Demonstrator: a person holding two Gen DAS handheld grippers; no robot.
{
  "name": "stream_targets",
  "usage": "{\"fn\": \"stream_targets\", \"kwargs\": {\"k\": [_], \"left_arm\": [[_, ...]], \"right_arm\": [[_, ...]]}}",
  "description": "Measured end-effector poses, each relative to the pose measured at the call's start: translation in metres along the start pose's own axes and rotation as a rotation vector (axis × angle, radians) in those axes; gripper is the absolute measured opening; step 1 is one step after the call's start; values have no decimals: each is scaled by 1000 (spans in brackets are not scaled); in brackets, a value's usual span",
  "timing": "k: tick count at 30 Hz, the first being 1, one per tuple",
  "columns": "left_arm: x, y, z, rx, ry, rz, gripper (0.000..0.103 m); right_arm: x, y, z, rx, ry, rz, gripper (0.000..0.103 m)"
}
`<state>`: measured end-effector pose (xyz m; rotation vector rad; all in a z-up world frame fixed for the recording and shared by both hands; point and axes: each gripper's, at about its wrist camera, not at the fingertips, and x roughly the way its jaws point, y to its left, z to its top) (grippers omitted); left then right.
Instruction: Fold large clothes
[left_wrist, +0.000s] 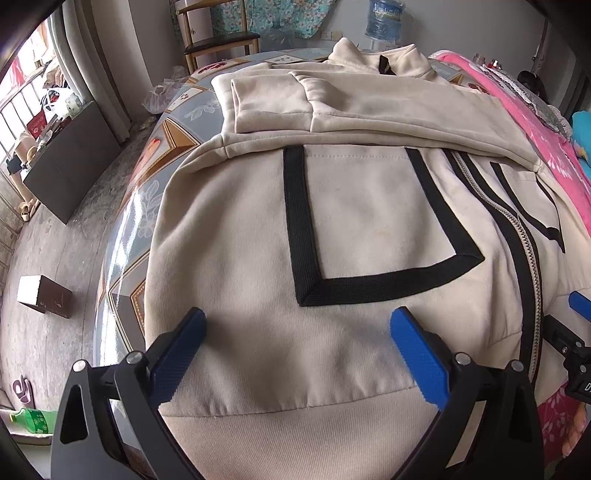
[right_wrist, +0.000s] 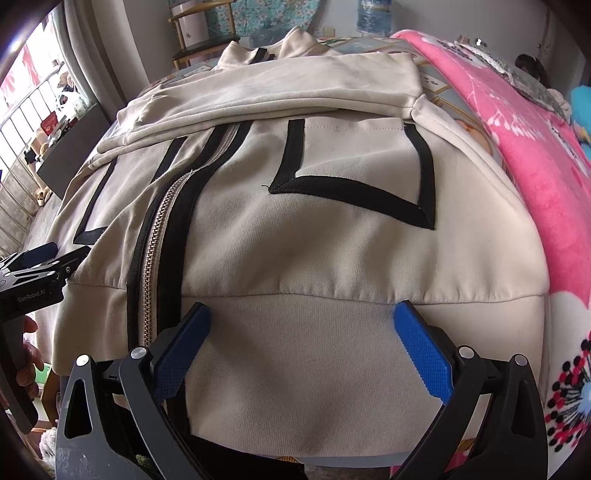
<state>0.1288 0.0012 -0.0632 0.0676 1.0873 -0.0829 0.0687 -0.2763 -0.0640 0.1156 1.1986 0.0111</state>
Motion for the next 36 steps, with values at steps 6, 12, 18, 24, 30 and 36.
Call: {"fn": "stream_targets", "kwargs": {"k": [6, 12, 18, 24, 30, 36], "left_arm": [[1, 1, 0, -1, 0, -2, 98], [1, 1, 0, 3, 8, -5, 98], [0, 1, 0, 5, 2, -7, 98], [-1, 1, -2, 9, -9, -7, 98], [-1, 1, -2, 20, -6, -13, 98], [-1, 1, -1, 21, -4, -13, 98]], "right_arm": [[-1, -1, 0, -13, 0, 11, 97], [-1, 1, -1, -19, -1, 4, 97], [-1, 0, -3, -40, -15, 3, 97], [-13, -1, 2, -14, -34, 67, 97], [-15, 12, 7, -53, -61, 78, 97], [-4, 20, 6, -72, -49, 68, 97]]}}
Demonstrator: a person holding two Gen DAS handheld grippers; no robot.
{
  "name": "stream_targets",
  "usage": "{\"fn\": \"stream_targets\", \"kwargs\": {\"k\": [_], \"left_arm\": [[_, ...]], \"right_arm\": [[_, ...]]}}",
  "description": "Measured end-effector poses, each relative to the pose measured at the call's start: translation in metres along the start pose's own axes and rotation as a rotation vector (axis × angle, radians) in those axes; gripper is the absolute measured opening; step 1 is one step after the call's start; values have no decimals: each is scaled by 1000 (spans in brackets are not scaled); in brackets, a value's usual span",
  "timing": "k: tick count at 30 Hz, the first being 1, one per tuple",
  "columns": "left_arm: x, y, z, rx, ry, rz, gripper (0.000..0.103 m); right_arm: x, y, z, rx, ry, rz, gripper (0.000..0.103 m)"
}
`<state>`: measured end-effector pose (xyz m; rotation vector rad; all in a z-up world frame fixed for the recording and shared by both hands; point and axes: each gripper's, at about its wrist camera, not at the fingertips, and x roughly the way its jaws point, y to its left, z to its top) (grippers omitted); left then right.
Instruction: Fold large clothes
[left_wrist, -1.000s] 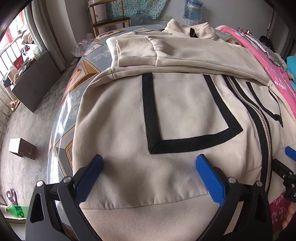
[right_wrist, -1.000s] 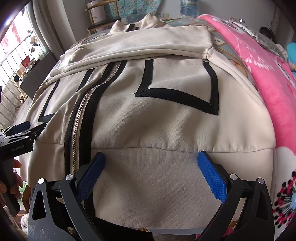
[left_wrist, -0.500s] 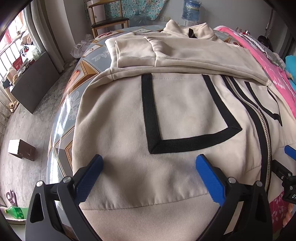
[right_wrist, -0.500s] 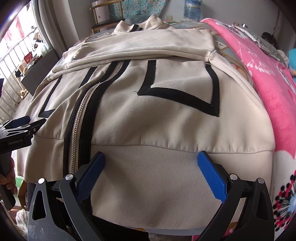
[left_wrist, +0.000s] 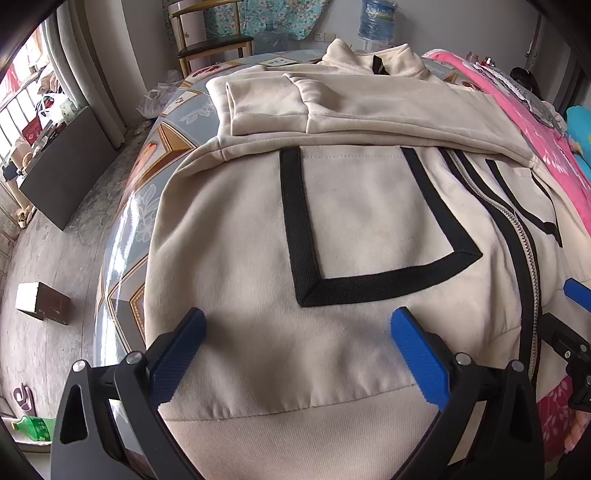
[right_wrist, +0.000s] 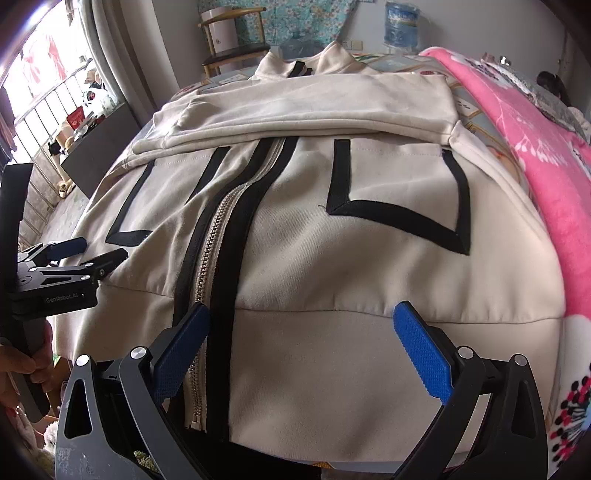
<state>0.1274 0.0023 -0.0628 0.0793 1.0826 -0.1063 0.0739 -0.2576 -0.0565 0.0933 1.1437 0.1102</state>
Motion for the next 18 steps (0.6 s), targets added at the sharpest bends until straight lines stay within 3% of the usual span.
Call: {"fn": "stream_targets", "kwargs": {"k": [6, 18], "left_arm": [[0, 0, 0, 2, 1, -1, 98], [1, -1, 2, 18, 5, 0, 98]], "right_arm": [[3, 8, -6, -42, -5, -46, 97], [5, 8, -6, -44, 12, -55, 97]]}}
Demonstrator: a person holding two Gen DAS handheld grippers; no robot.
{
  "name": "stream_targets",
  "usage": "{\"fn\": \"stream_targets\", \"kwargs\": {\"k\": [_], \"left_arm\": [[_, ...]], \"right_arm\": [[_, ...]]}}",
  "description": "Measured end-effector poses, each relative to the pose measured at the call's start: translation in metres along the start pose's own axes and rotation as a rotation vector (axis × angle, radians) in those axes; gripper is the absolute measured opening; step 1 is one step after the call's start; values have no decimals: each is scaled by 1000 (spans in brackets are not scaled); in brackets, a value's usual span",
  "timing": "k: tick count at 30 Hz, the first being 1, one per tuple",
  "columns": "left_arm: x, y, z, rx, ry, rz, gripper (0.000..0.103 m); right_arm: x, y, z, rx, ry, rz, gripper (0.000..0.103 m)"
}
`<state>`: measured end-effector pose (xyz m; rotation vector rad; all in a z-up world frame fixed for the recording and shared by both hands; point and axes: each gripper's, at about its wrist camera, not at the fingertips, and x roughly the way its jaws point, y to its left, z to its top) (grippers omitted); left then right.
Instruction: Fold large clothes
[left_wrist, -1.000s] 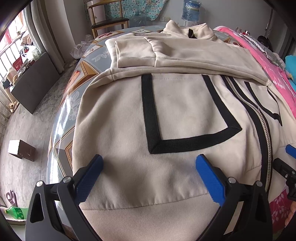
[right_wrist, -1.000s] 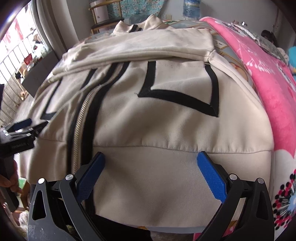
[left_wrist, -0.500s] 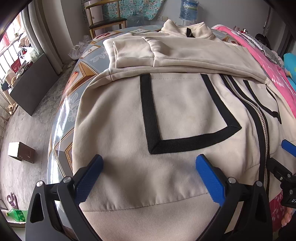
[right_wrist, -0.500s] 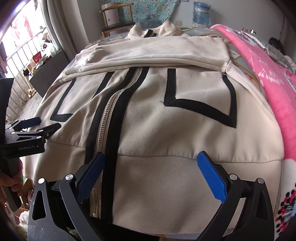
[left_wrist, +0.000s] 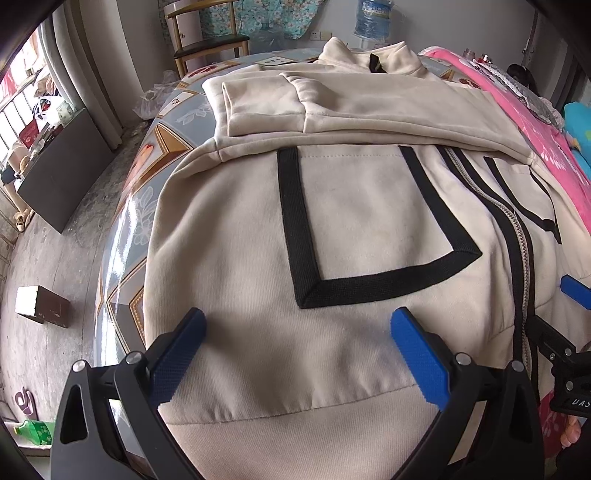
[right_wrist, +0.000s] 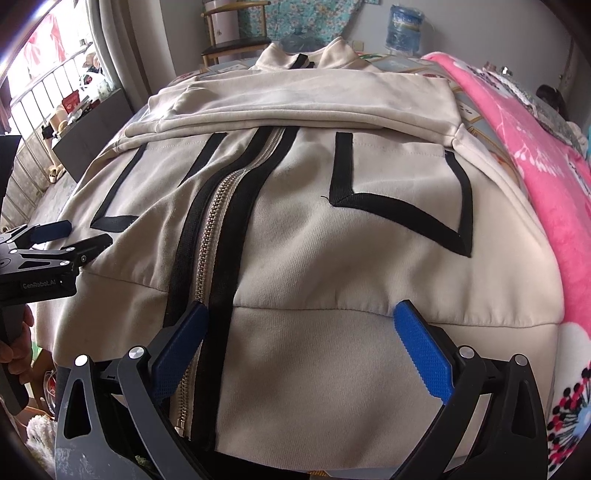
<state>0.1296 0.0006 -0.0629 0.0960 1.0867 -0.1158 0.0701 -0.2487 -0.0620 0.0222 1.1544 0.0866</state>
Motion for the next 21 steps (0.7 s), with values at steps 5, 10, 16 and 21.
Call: {"fn": "stream_targets", "kwargs": {"k": [5, 10, 16, 21], "left_arm": [[-25, 1, -6, 53, -108, 39, 98], [-63, 28, -29, 23, -161, -21, 98], [-101, 58, -78, -7, -154, -41, 98], [-107, 57, -108, -12, -130, -100, 91]], "right_arm": [[0, 0, 1, -1, 7, 5, 97], [1, 0, 2, -7, 13, 7, 97], [0, 1, 0, -15, 2, 4, 97], [1, 0, 2, -16, 14, 6, 97]]}}
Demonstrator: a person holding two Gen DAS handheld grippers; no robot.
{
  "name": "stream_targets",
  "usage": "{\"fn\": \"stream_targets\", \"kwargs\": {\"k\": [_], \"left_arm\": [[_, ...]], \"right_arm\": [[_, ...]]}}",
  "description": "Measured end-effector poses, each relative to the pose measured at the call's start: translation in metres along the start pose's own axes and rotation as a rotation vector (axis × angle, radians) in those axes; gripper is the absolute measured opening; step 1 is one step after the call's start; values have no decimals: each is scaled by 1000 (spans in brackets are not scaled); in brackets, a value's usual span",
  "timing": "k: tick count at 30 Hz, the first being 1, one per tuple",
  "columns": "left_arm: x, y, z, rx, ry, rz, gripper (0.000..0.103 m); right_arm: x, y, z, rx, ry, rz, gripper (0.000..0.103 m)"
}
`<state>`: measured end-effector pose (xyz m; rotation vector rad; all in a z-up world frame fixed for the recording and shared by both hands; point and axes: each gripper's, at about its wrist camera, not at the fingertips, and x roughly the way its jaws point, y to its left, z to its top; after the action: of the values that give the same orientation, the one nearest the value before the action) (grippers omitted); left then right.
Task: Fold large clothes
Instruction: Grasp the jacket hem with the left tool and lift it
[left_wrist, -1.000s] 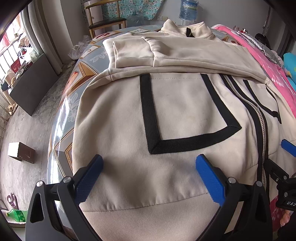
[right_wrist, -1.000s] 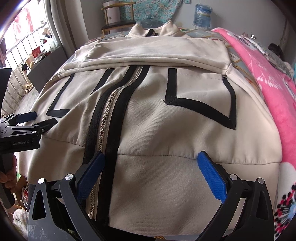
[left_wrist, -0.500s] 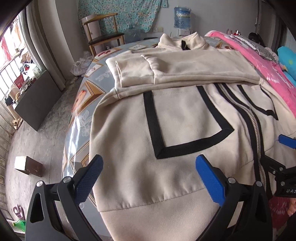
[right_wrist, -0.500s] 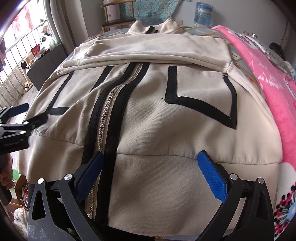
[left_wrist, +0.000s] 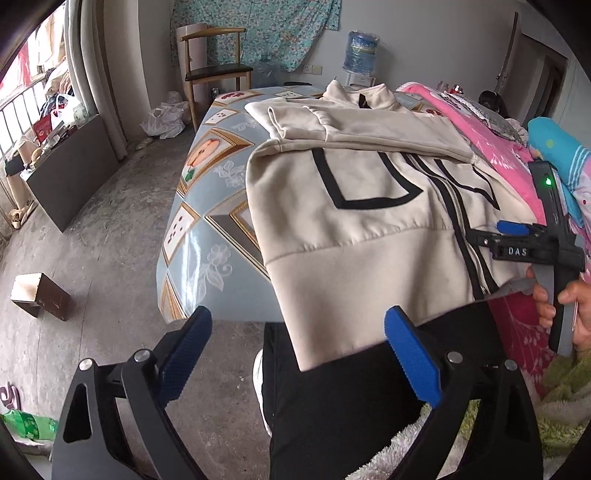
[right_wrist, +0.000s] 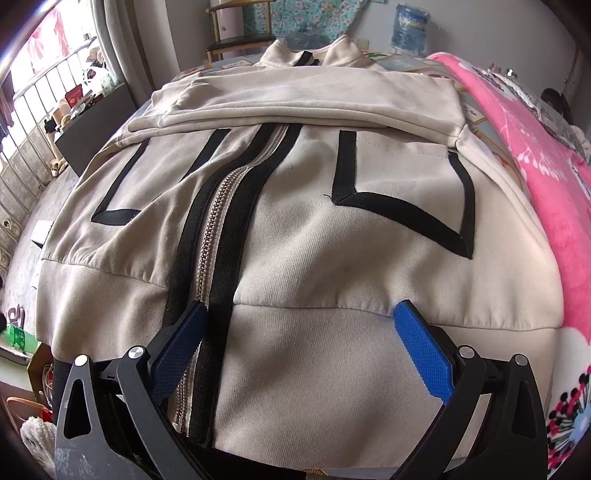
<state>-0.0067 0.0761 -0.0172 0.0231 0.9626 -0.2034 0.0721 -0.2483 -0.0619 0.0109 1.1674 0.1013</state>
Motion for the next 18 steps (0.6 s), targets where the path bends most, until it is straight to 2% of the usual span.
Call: {"fn": "stream_targets", "kwargs": {"k": [7, 13, 18], "left_arm": [[28, -3, -20, -41, 111, -87, 61], [47, 8, -22, -122, 187, -136, 52], [52, 17, -18, -180, 209, -221, 52]], "right_arm": [[1, 1, 2, 0, 7, -2, 97], [2, 2, 3, 4, 12, -8, 97], [3, 2, 3, 4, 12, -11, 97]]}}
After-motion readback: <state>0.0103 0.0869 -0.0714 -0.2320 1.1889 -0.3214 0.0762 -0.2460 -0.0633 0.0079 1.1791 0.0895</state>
